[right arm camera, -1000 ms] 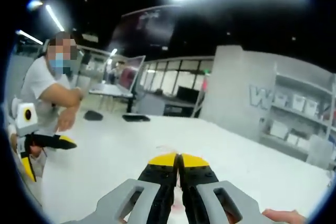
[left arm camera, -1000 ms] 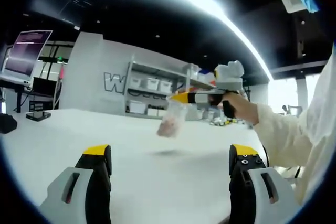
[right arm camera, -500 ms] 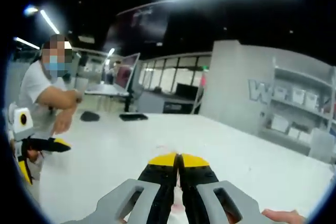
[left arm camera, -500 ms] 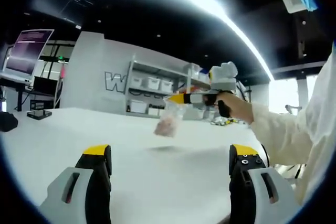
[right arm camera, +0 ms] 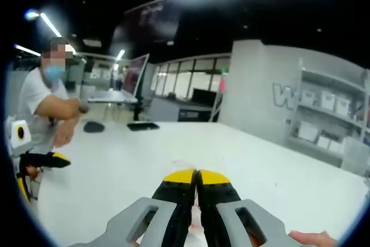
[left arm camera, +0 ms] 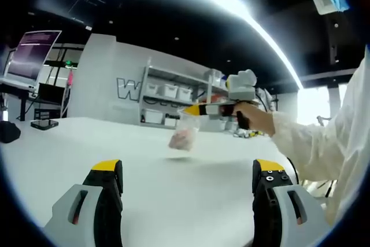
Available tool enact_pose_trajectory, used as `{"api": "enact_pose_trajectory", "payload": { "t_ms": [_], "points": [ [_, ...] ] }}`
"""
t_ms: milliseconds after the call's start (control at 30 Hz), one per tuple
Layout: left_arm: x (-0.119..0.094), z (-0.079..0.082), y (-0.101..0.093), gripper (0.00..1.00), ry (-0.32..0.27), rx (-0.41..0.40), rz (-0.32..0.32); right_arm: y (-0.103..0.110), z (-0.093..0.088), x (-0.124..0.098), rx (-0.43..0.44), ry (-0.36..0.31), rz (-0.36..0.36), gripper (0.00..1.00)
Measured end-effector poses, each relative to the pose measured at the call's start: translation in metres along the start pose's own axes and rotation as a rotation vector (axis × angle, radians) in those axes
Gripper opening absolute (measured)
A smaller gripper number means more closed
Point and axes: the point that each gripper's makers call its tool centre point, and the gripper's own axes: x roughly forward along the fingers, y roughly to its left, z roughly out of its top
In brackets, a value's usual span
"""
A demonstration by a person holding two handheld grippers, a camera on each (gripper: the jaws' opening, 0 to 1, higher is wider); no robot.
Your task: Open the resealable bag by pulling the two sides of the seal apart until the entire bag opening is separated and visibly accessible.
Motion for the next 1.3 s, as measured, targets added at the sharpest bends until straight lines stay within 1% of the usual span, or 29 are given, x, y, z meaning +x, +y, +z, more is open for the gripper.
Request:
{"api": "enact_pose_trajectory", "payload": {
  "t_ms": [233, 400, 633, 1033, 1300],
  "points": [
    [0.001, -0.001, -0.002, 0.91, 0.009, -0.005, -0.007, -0.005, -0.001, 0.007, 0.006, 0.007, 0.001, 0.0],
    [0.0, 0.002, -0.003, 0.91, -0.008, -0.01, -0.01, -0.009, -0.002, 0.009, 0.013, 0.011, -0.003, 0.0],
    [0.001, 0.002, -0.002, 0.91, -0.002, 0.001, -0.008, -0.018, -0.002, 0.014, 0.022, 0.009, -0.014, 0.0],
    [0.004, -0.003, 0.001, 0.91, 0.007, 0.003, -0.006, -0.026, -0.006, 0.024, 0.034, 0.012, -0.024, 0.0],
    [0.007, -0.008, 0.007, 0.91, 0.013, 0.002, 0.001, -0.041, -0.008, 0.038, 0.04, 0.016, -0.04, 0.0]
  ]
}}
